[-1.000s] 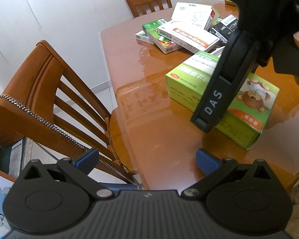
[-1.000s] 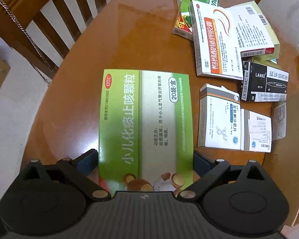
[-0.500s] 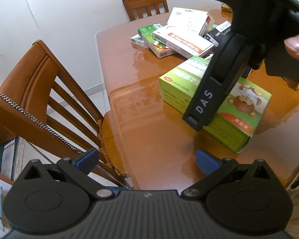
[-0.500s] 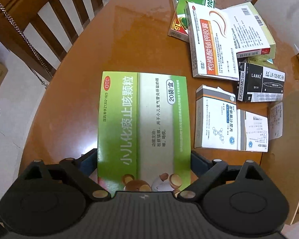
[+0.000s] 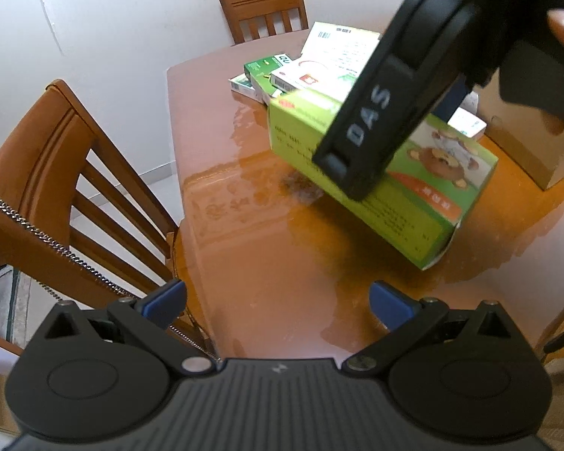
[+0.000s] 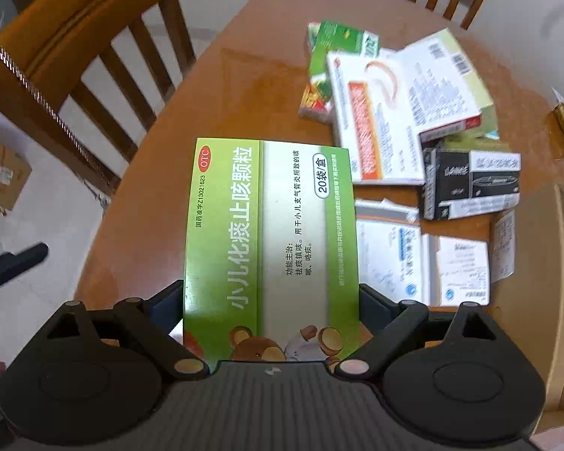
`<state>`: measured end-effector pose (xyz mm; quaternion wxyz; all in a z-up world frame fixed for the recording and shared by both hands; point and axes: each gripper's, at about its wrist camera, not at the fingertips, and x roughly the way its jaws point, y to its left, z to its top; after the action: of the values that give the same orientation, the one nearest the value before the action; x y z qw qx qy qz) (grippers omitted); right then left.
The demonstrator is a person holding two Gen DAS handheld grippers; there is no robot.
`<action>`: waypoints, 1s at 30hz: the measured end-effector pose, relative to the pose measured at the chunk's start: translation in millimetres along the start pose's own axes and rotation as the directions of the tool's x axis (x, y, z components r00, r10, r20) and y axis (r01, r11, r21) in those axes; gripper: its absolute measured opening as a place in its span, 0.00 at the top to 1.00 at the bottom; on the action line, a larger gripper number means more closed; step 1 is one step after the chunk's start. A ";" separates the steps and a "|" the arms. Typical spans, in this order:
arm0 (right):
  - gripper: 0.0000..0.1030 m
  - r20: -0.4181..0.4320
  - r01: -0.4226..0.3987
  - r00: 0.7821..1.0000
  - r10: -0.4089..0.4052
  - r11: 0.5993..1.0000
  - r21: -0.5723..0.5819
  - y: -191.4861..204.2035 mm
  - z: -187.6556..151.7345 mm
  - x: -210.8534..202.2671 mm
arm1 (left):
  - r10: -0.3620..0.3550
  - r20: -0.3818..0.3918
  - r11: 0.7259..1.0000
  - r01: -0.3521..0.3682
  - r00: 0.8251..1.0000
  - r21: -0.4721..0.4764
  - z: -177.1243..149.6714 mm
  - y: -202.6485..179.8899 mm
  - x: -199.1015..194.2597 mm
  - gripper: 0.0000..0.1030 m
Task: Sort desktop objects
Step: 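Lift the green cough granule box with the right gripper off the table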
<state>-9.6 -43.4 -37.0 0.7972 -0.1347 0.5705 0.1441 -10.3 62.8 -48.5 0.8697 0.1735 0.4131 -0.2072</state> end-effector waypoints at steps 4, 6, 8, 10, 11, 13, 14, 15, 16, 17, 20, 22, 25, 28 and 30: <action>0.07 0.041 -0.014 0.999 0.013 1.000 0.021 -15.7 5.3 -14.8 | -0.006 -0.004 1.000 0.006 1.000 -0.002 8.8 -5.2 1.8 0.00; 0.07 0.062 -0.022 0.998 0.019 0.999 0.036 -25.2 5.4 -22.8 | -0.006 -0.002 1.000 0.006 1.000 0.006 14.3 -10.4 2.8 0.00; 0.07 0.078 -0.029 0.997 0.025 0.998 0.048 -35.4 4.3 -29.9 | -0.007 -0.001 1.000 0.007 1.000 0.015 19.9 -16.0 4.1 0.00; 0.07 0.092 -0.038 0.995 0.032 0.997 0.064 -47.1 2.0 -36.9 | -0.009 0.000 1.000 0.009 1.000 0.024 25.5 -22.3 5.7 0.00; 0.07 0.100 -0.043 0.994 0.036 0.996 0.073 -53.4 0.7 -40.3 | -0.009 0.000 1.000 0.009 1.000 0.028 28.1 -25.9 6.4 0.00; 0.07 0.113 -0.050 0.993 0.040 0.995 0.087 -66.1 -2.2 -46.2 | -0.010 0.001 0.999 0.010 1.000 0.038 33.6 -33.9 7.6 0.00; 0.07 0.119 -0.054 0.992 0.042 0.994 0.094 -72.3 -4.0 -49.7 | -0.011 0.002 0.999 0.011 1.000 0.042 36.2 -37.4 8.3 0.00; 0.07 0.126 -0.057 0.991 0.045 0.993 0.100 -78.5 -6.0 -53.3 | -0.012 0.003 0.999 0.012 1.000 0.046 38.7 -41.1 8.4 0.00; 0.07 0.131 -0.061 0.990 0.047 0.993 0.104 -84.6 -8.1 -57.4 | -0.012 0.005 0.999 0.012 1.000 0.050 41.3 -45.2 8.3 0.00; 0.07 0.137 -0.064 0.989 0.049 0.992 0.108 -90.0 -10.3 -61.6 | -0.014 0.007 0.999 0.013 1.000 0.052 44.3 -49.5 8.0 0.00; 0.07 0.158 -0.080 0.986 0.061 0.990 0.119 -108.4 -16.6 -75.0 | -0.022 0.013 0.998 0.021 1.000 0.055 52.9 -60.6 7.4 0.00; 0.07 0.172 -0.090 0.983 0.067 0.988 0.126 -121.5 -20.9 -83.5 | -0.022 0.016 0.998 0.021 1.000 0.059 58.2 -69.4 6.1 0.00; 0.07 0.188 -0.097 0.980 0.070 0.986 0.138 -140.7 -27.6 -92.8 | -0.018 0.019 0.998 0.017 1.000 0.066 66.8 -82.5 4.9 0.00; 0.08 0.195 -0.109 0.978 0.078 0.983 0.149 -158.4 -34.7 -97.6 | -0.020 0.017 0.998 0.019 1.000 0.067 73.0 -94.5 3.7 0.00; 0.09 0.194 -0.122 0.977 0.091 0.980 0.154 -168.6 -38.9 -96.0 | -0.022 0.007 0.998 0.022 1.000 0.066 76.3 -100.2 7.1 0.00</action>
<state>-8.3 -221.0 50.4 0.8464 -0.0231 0.5101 0.1511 -7.3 -60.4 -21.5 0.8627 0.1967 0.4047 -0.2309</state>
